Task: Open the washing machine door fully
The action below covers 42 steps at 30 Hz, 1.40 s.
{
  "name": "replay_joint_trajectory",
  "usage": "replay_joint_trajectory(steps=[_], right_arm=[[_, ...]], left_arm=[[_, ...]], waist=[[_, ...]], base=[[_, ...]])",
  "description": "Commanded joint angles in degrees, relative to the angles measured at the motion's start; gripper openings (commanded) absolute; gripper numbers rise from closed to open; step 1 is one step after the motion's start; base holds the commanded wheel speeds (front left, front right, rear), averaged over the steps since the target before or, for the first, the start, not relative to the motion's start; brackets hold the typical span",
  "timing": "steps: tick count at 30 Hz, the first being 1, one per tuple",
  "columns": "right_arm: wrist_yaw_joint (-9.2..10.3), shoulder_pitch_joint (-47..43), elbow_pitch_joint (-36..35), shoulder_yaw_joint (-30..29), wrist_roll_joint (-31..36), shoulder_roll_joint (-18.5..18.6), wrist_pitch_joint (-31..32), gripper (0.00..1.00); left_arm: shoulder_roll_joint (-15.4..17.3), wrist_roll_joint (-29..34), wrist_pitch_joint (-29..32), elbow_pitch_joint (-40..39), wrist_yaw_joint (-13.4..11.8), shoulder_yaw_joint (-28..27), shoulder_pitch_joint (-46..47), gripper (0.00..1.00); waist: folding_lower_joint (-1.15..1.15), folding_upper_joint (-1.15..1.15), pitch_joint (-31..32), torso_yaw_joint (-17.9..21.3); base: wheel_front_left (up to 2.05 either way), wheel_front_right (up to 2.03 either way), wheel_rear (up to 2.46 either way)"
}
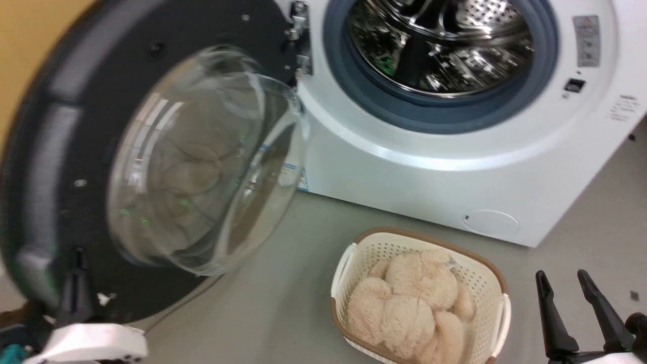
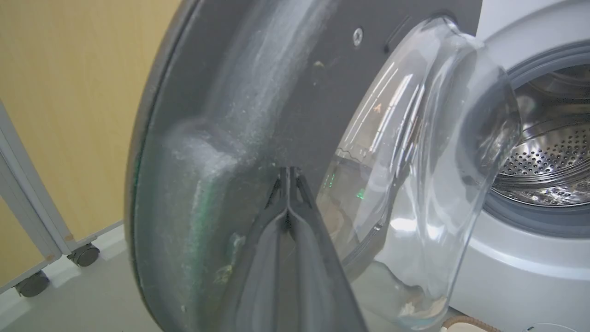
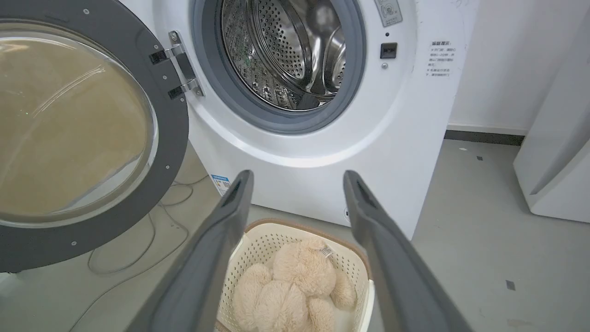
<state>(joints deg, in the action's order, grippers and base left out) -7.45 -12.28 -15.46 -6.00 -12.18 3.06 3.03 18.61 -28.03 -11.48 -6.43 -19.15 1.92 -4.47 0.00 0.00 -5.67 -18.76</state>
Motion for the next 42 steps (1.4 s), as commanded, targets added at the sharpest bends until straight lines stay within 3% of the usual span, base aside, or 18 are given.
replay_joint_trajectory(steps=[1,18,27,34,35,36,37,42], right_arm=[[-0.03,1.4,-0.1,0.2,0.2,-0.2,0.2,1.0],[-0.03,3.1,0.8,0.2,0.2,-0.2,0.2,1.0],[-0.03,2.1,2.4,0.4,-0.8,-0.2,-0.6,1.0],[-0.03,0.2,4.2,-0.3,-2.4,-0.2,-1.6,1.0],[-0.03,0.0,4.3,-0.4,-2.5,-0.2,-1.8,1.0],[-0.03,-0.1,4.4,-0.5,-2.6,-0.2,-1.9,1.0],[-0.03,-0.2,4.5,-0.6,-2.7,-0.2,-2.1,1.0],[-0.03,-0.5,5.2,-0.3,-3.2,-0.2,-2.8,1.0]], left_arm=[[1.1,-0.3,-0.6,1.4,-0.2,-1.5,1.4,0.0],[6.6,-3.3,-3.3,17.6,3.6,-12.0,9.0,0.0],[4.3,-0.1,-3.5,15.7,4.0,-10.7,6.1,0.0],[1.5,4.1,-2.6,8.7,3.4,-4.7,-1.4,0.0],[1.2,4.6,-2.2,7.8,3.3,-3.9,-2.3,0.29],[1.1,5.3,-1.8,6.9,3.1,-3.0,-3.2,0.88],[0.9,5.9,-1.5,6.0,3.0,-2.1,-3.9,1.0],[-0.2,7.9,0.3,2.0,3.2,2.4,-6.4,1.0]], waist=[[0.0,0.0,-1.0,1.6],[0.0,0.0,-2.2,5.5],[0.0,0.0,0.6,5.2],[0.0,0.0,4.0,3.8],[0.0,0.0,4.2,3.6],[0.0,0.0,4.3,3.6],[0.0,0.0,4.4,3.5],[0.0,0.0,5.0,3.7]], base=[[0.0,0.0,0.0],[0.0,0.0,0.0],[0.0,0.0,0.0],[0.0,0.0,0.0],[0.0,0.0,0.0],[0.0,0.0,0.0],[0.0,0.0,0.0],[0.0,0.0,0.0]])
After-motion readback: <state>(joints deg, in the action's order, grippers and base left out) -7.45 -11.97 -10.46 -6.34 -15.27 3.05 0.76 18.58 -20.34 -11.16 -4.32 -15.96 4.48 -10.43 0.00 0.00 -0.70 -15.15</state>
